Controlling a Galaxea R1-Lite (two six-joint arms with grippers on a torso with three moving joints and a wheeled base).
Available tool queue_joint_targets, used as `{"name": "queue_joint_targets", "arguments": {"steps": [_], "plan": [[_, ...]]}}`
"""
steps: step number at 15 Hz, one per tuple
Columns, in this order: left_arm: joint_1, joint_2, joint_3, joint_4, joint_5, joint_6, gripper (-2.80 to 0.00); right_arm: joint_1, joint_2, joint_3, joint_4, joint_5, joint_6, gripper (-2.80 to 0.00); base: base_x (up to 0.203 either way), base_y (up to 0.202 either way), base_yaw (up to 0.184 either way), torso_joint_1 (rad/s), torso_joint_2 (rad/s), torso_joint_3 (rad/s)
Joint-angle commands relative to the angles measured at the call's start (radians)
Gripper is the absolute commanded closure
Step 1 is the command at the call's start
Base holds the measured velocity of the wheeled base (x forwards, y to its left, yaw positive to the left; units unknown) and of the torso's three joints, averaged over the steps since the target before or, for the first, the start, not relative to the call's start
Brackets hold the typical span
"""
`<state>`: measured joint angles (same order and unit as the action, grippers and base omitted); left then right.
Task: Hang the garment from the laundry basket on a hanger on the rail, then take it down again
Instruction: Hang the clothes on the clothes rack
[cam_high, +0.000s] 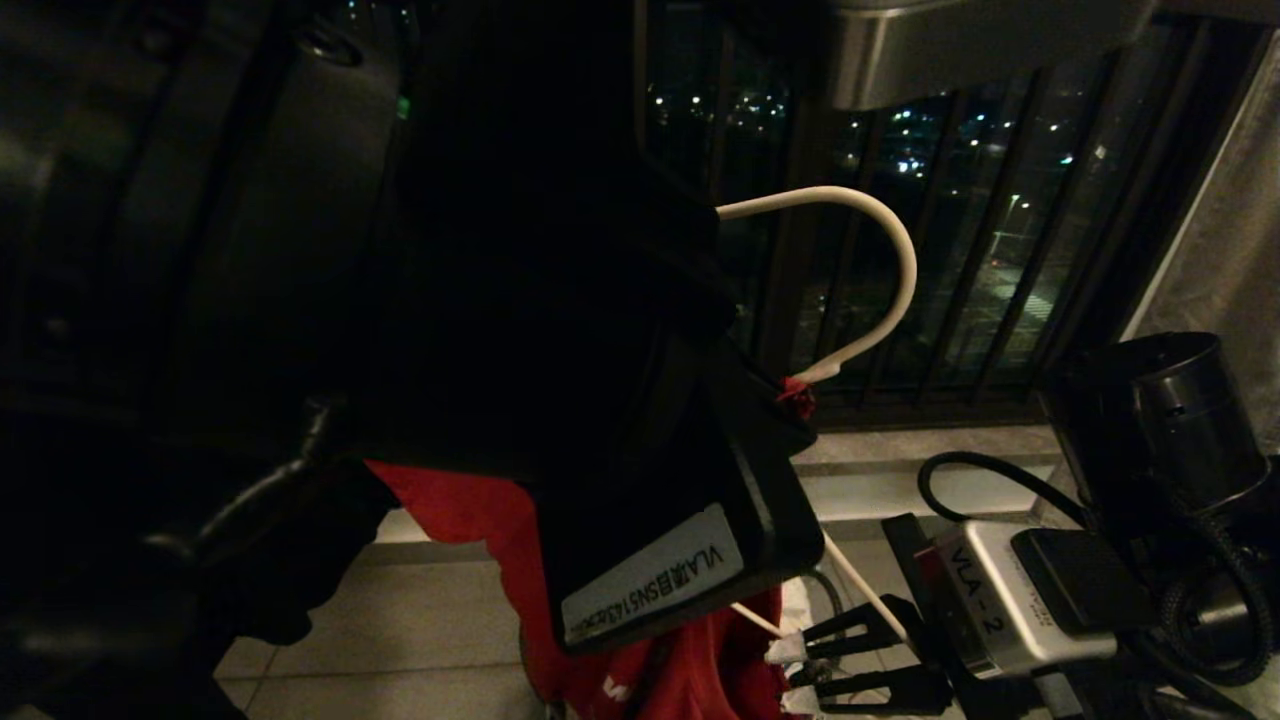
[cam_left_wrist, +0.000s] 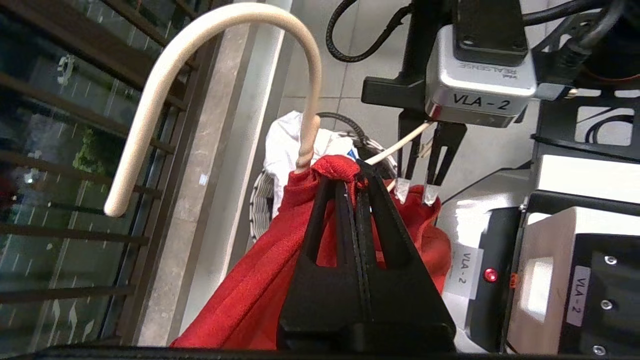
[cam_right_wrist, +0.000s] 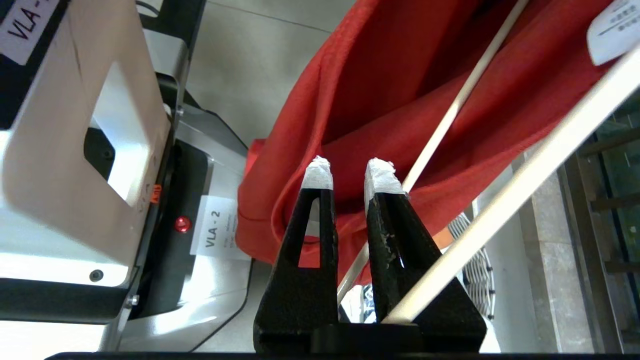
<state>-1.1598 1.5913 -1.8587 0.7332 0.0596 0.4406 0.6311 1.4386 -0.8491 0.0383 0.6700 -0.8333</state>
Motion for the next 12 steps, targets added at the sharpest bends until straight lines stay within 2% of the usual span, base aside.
{"name": "queue_joint_targets", "arguments": {"steps": [1, 5, 6, 12], "plan": [[-0.004, -0.004, 0.000, 0.003, 0.000, 0.003, 0.00, -0.001, -0.003, 0.001, 0.000, 0.003, -0.006, 0.00, 0.000, 0.000, 0.000, 0.000, 0.00, 0.000], [-0.006, -0.004, 0.003, 0.002, 0.000, 0.003, 0.00, 0.001, -0.001, 0.001, 0.000, 0.004, -0.006, 0.00, 0.000, 0.000, 0.000, 0.000, 0.00, 0.000], [-0.006, -0.002, 0.000, 0.002, 0.002, 0.004, -2.80, 0.001, -0.001, 0.001, 0.000, 0.005, -0.006, 0.00, 0.000, 0.000, 0.000, 0.000, 0.00, 0.000], [-0.009, -0.026, 0.013, 0.009, 0.012, 0.006, -2.80, -0.001, -0.001, -0.002, 0.000, 0.005, -0.006, 0.00, 0.000, 0.000, 0.000, 0.000, 0.00, 0.000]]}}
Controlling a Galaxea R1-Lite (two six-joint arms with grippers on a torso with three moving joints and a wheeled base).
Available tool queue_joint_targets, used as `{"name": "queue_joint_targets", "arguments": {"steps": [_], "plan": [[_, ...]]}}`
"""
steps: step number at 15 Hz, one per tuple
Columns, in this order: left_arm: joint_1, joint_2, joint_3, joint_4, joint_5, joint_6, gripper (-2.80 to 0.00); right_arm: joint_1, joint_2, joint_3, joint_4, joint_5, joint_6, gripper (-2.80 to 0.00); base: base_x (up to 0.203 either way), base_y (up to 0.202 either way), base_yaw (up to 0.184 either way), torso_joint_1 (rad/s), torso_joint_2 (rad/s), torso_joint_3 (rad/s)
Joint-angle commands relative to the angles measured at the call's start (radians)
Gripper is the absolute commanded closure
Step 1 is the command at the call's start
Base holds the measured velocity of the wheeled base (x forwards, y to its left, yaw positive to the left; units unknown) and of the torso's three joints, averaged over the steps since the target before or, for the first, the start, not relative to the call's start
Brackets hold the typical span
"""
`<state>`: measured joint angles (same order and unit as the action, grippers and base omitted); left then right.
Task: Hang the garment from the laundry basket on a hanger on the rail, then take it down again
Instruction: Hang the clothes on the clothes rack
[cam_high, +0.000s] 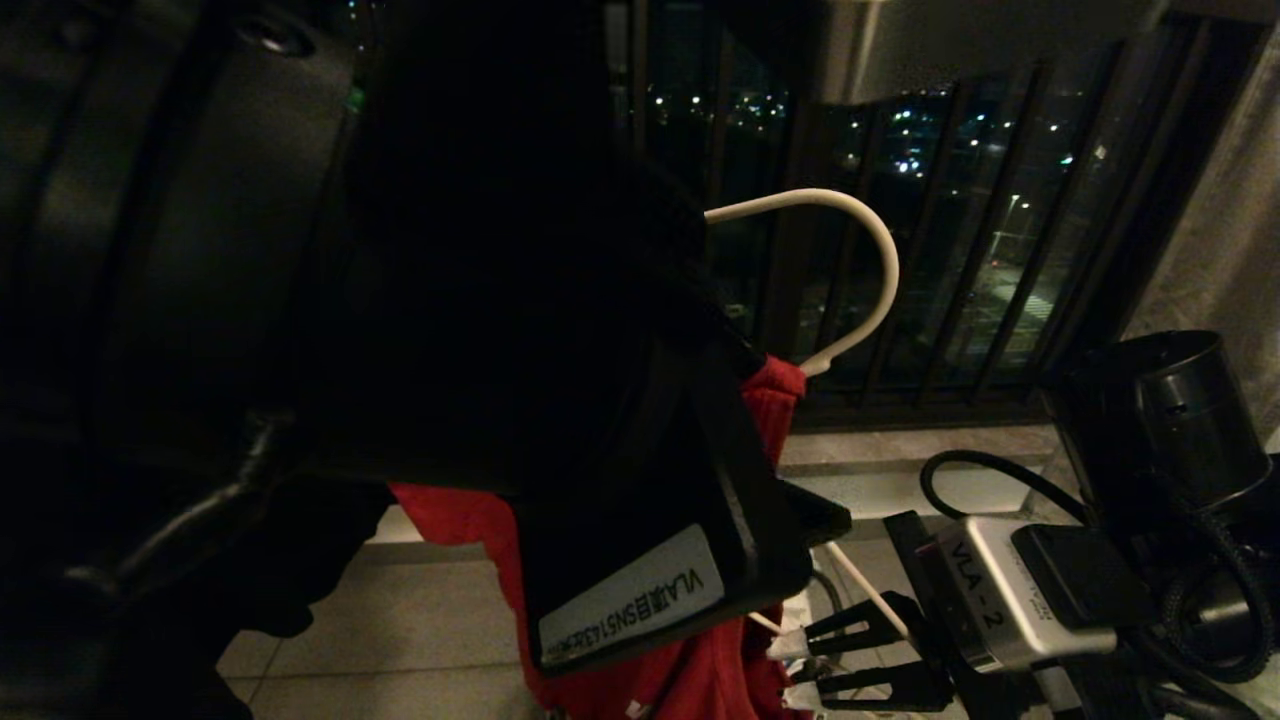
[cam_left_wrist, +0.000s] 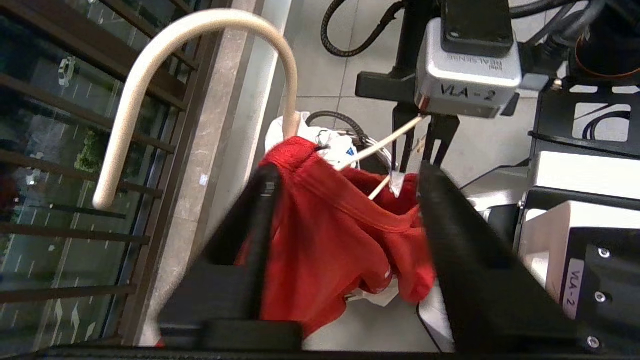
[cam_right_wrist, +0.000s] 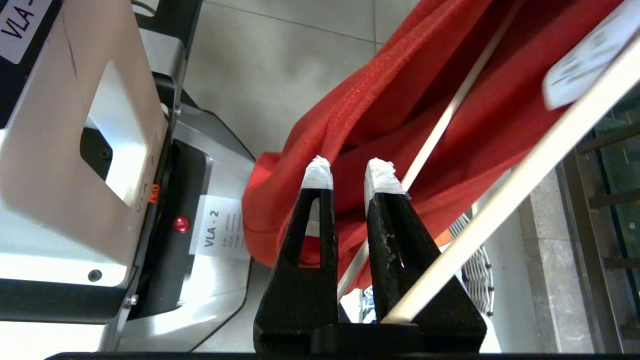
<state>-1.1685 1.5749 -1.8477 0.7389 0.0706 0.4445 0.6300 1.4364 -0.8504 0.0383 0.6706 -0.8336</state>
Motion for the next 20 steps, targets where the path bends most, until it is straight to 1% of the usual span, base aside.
{"name": "queue_joint_targets", "arguments": {"steps": [1, 4, 7, 10, 11, 13, 16, 18, 20], "plan": [[0.000, -0.019, 0.005, 0.006, 0.004, 0.002, -2.80, 0.000, 0.001, -0.002, 0.000, 0.004, -0.005, 0.00, 0.000, 0.000, 0.000, 0.000, 0.00, 0.000], [0.000, -0.056, 0.072, 0.005, 0.067, 0.003, -2.80, -0.001, 0.004, -0.006, 0.000, 0.004, -0.004, 0.00, 0.000, 0.000, 0.000, 0.000, 0.00, 0.000], [0.001, -0.096, 0.101, 0.005, 0.078, 0.002, -2.80, -0.001, 0.010, -0.006, 0.000, 0.003, -0.004, 0.00, 0.000, 0.000, 0.000, 0.000, 0.00, 0.000], [0.001, -0.133, 0.113, 0.005, 0.116, -0.005, -2.80, -0.003, 0.016, -0.012, -0.001, 0.003, -0.004, 0.00, 0.000, 0.000, 0.000, 0.000, 0.00, 0.000], [0.002, -0.148, 0.131, 0.005, 0.122, -0.007, 0.00, -0.004, 0.017, -0.012, -0.001, 0.003, -0.002, 0.00, 0.000, 0.000, 0.000, 0.000, 0.00, 0.000], [0.003, -0.174, 0.158, 0.005, 0.138, -0.011, 0.00, -0.006, 0.021, -0.013, -0.001, 0.001, -0.002, 0.00, 0.000, 0.000, 0.000, 0.000, 0.00, 0.000], [0.013, -0.203, 0.156, 0.004, 0.165, -0.046, 0.00, -0.028, 0.024, -0.021, -0.001, 0.004, -0.002, 0.00, 0.000, 0.000, 0.000, 0.000, 0.00, 0.000], [0.069, -0.216, 0.160, 0.004, 0.186, -0.052, 0.00, -0.050, 0.021, -0.029, -0.001, 0.017, -0.002, 0.00, 0.000, 0.000, 0.000, 0.000, 0.00, 0.000], [0.153, -0.220, 0.158, 0.005, 0.188, -0.066, 0.00, -0.056, 0.004, -0.029, 0.000, 0.024, -0.002, 0.00, 0.000, 0.000, 0.000, 0.000, 0.00, 0.000]]}}
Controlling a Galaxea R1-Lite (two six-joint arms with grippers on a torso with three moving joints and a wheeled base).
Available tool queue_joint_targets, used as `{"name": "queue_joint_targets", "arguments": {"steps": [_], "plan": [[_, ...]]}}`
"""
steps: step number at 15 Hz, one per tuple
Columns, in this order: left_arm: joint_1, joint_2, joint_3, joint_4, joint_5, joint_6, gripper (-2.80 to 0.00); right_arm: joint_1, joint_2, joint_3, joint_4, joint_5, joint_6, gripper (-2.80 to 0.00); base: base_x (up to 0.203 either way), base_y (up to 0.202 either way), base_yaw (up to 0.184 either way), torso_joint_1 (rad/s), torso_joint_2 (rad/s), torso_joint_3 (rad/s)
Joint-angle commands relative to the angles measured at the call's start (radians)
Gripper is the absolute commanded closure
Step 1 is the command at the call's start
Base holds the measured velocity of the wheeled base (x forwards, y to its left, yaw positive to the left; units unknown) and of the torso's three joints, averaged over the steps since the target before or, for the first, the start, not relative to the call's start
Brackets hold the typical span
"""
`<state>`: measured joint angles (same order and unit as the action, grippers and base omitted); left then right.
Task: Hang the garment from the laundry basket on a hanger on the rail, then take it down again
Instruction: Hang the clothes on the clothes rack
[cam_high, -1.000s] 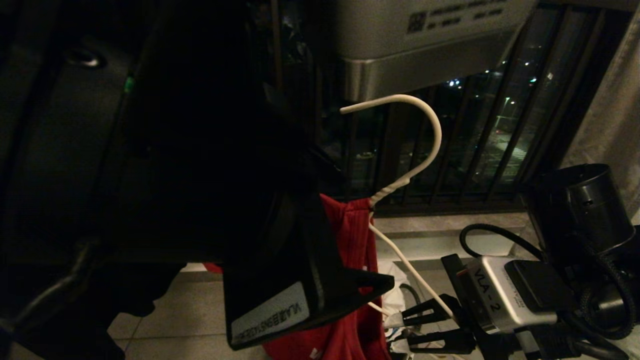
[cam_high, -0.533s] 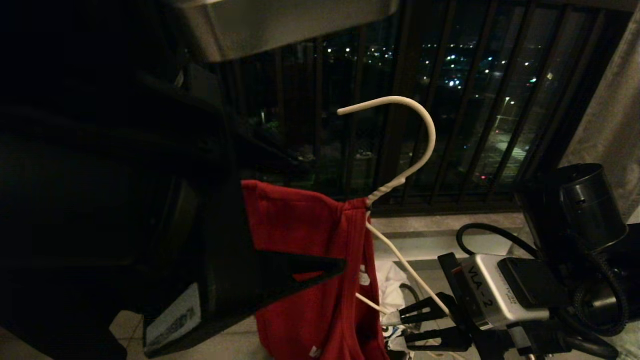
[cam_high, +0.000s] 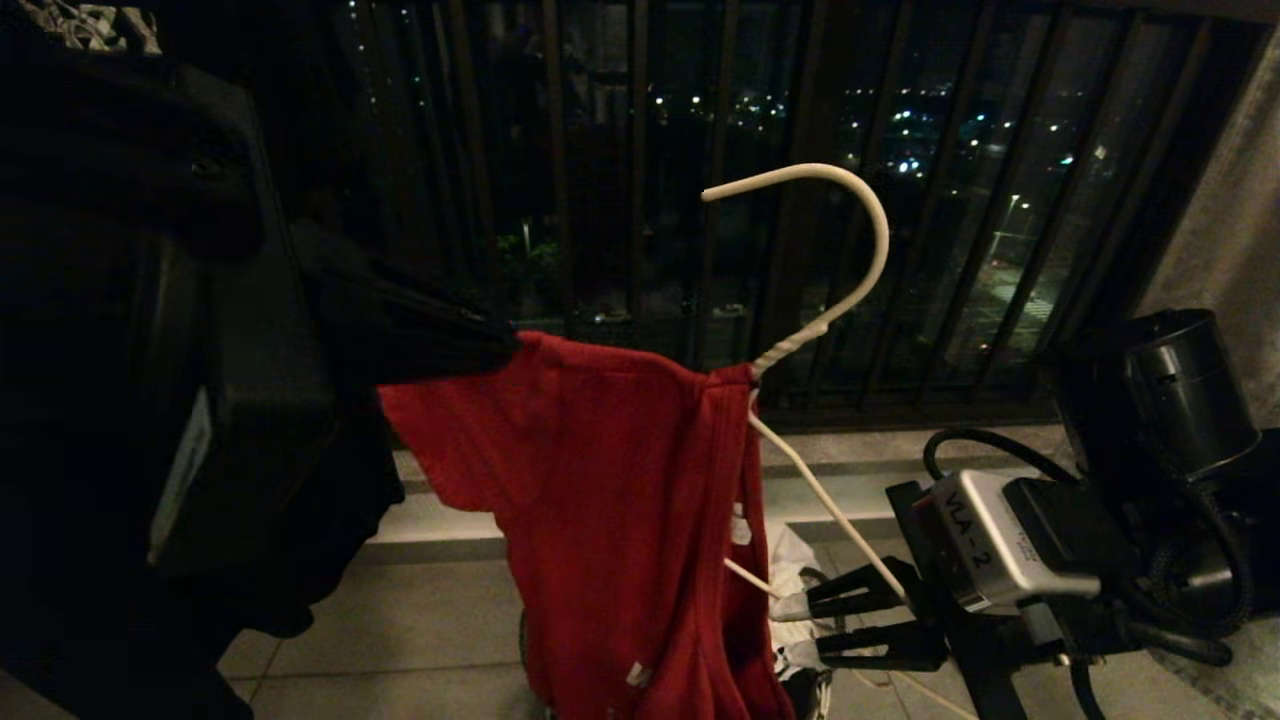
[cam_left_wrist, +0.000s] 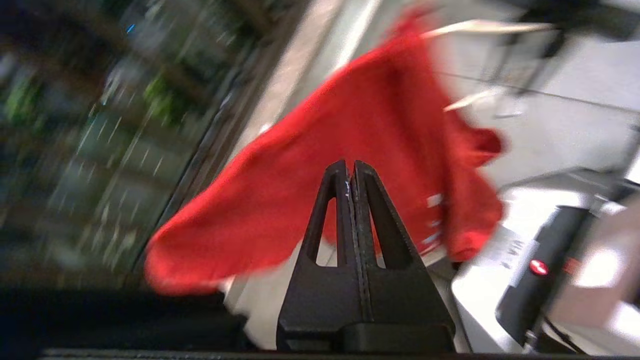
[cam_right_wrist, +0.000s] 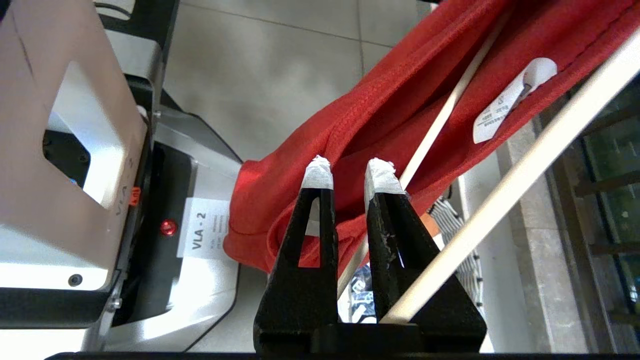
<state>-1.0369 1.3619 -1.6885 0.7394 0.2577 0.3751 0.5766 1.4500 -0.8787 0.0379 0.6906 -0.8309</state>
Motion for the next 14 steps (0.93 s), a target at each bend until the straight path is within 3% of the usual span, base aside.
{"name": "queue_joint_targets", "arguments": {"steps": [1, 4, 7, 9, 11, 13, 14], "plan": [[0.077, -0.003, -0.012, 0.005, 0.001, -0.001, 0.00, -0.003, -0.011, 0.001, 0.000, 0.004, -0.005, 0.00, 0.000, 0.000, 0.000, 0.000, 0.00, 0.000], [0.243, 0.054, -0.104, 0.025, -0.021, 0.002, 0.00, -0.003, -0.005, 0.000, 0.000, 0.004, -0.005, 0.00, 0.000, 0.000, 0.000, 0.000, 0.00, 0.000], [0.373, 0.139, -0.260, 0.103, -0.122, 0.004, 0.00, -0.003, -0.006, 0.001, 0.000, 0.004, -0.005, 0.00, 0.000, 0.000, 0.000, 0.000, 0.00, 0.000], [0.458, 0.161, -0.267, 0.123, -0.295, 0.018, 0.00, -0.003, -0.006, 0.001, 0.000, 0.004, -0.005, 0.00, 0.000, 0.000, 0.000, 0.000, 0.00, 0.000], [0.539, 0.193, -0.267, 0.127, -0.413, 0.078, 0.00, -0.003, -0.002, 0.000, 0.000, 0.004, -0.005, 0.00, 0.000, 0.000, 0.000, 0.000, 0.00, 0.000], [0.585, 0.201, -0.266, 0.143, -0.552, 0.113, 0.00, -0.001, -0.002, 0.004, 0.004, 0.004, -0.005, 0.00, 0.000, 0.000, 0.000, 0.000, 0.00, 0.000], [0.604, 0.198, -0.266, 0.189, -0.600, 0.159, 0.00, 0.006, -0.002, 0.007, 0.006, 0.004, -0.005, 0.00, 0.000, 0.000, 0.000, 0.000, 0.00, 0.000]]}}
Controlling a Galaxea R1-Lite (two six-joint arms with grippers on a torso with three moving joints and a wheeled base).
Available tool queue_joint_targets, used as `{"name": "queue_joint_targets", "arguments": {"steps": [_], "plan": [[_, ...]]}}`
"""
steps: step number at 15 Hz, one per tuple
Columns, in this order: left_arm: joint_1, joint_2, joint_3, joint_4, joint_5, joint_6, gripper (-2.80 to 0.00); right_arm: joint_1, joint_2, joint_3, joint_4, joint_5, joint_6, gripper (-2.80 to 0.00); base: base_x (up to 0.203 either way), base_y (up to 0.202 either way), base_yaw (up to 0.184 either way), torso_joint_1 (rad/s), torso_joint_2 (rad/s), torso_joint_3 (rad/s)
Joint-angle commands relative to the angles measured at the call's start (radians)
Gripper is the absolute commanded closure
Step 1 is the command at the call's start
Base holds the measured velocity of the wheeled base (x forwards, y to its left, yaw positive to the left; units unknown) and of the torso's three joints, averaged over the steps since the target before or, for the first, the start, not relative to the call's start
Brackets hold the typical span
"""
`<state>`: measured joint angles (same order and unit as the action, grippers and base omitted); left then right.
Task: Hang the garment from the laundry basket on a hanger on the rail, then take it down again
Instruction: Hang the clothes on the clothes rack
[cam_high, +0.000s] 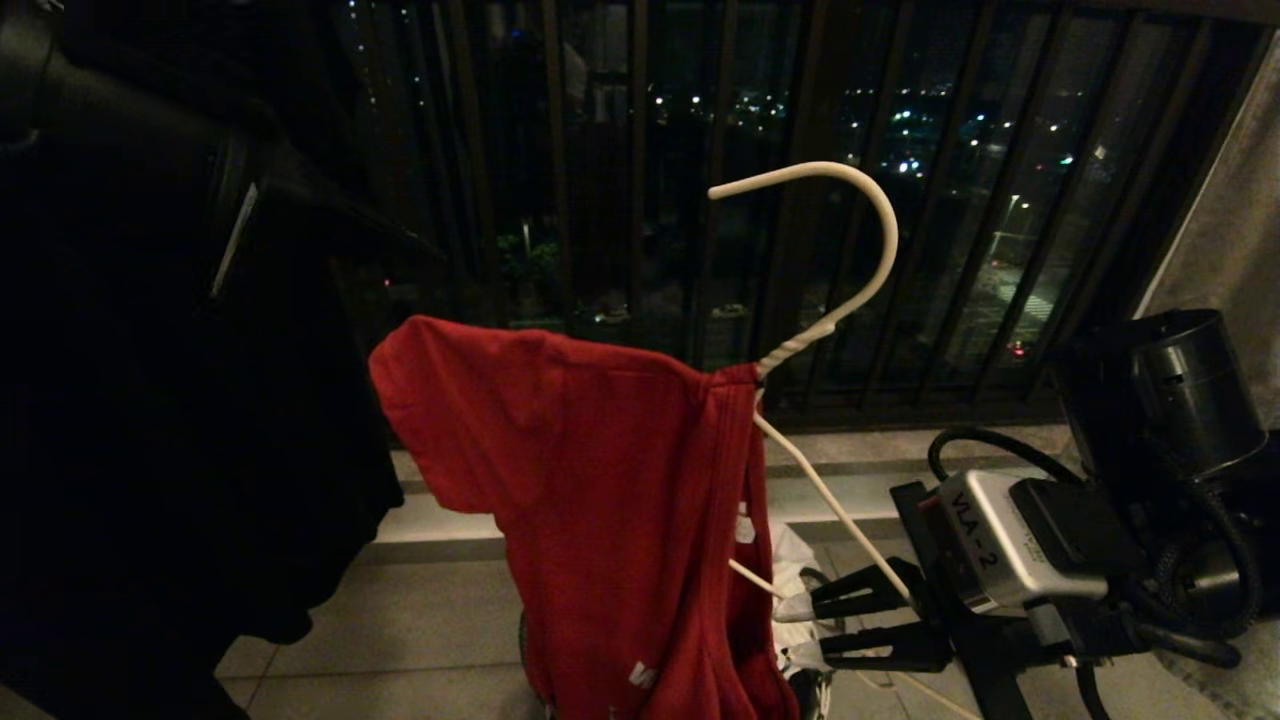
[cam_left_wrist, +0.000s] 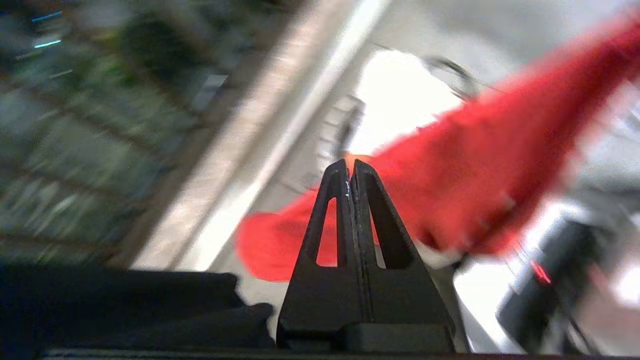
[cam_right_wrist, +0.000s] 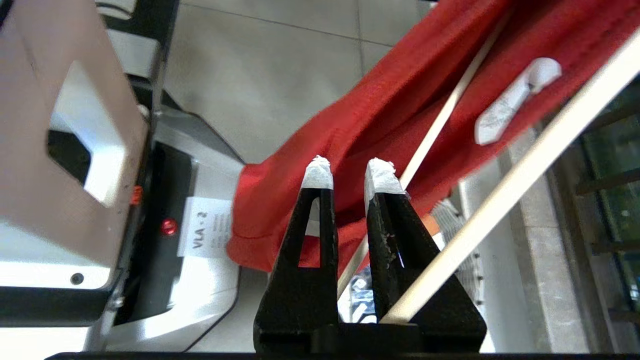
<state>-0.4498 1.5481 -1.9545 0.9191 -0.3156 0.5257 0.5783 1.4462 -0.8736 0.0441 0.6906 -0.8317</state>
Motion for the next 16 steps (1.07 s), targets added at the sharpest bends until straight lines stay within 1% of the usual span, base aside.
{"name": "queue_joint_targets", "arguments": {"steps": [1, 2, 4, 7, 10, 12, 15, 16], "plan": [[0.026, 0.006, 0.003, 0.066, -0.055, 0.047, 0.00, 0.010, 0.002, 0.003, 0.003, 0.004, -0.006, 0.00, 0.000, 0.000, 0.000, 0.000, 0.00, 0.000], [0.037, 0.001, 0.008, 0.114, -0.073, 0.080, 0.00, 0.024, 0.003, 0.004, 0.006, 0.004, -0.006, 0.00, 0.000, 0.000, 0.000, 0.000, 0.00, 0.000], [0.073, -0.002, 0.010, 0.156, -0.125, 0.114, 0.00, 0.052, 0.013, 0.014, 0.012, 0.001, -0.006, 0.00, 0.000, 0.000, 0.000, 0.000, 0.00, 0.000], [0.121, -0.029, 0.022, 0.247, -0.128, 0.195, 0.00, 0.115, 0.032, 0.038, 0.013, -0.005, -0.008, 0.00, 0.000, 0.000, 0.000, 0.000, 0.00, 0.000], [0.167, -0.056, 0.054, 0.322, -0.126, 0.244, 0.00, 0.147, 0.062, 0.045, 0.011, -0.021, -0.009, 0.00, 0.000, 0.000, 0.000, 0.000, 0.00, 0.000], [0.170, -0.075, 0.121, 0.351, -0.125, 0.281, 0.00, 0.155, 0.075, 0.045, 0.011, -0.022, -0.009, 0.00, 0.000, 0.000, 0.000, 0.000, 0.00, 0.000], [0.171, -0.088, 0.197, 0.352, -0.126, 0.342, 0.00, 0.155, 0.086, 0.042, 0.008, -0.025, -0.009, 0.00, 0.000, 0.000, 0.000, 0.000, 0.00, 0.000], [0.171, -0.079, 0.193, 0.350, -0.128, 0.358, -2.80, 0.155, 0.086, 0.042, 0.007, -0.025, -0.010, 0.00, 0.000, 0.000, 0.000, 0.000, 0.00, 0.000]]}}
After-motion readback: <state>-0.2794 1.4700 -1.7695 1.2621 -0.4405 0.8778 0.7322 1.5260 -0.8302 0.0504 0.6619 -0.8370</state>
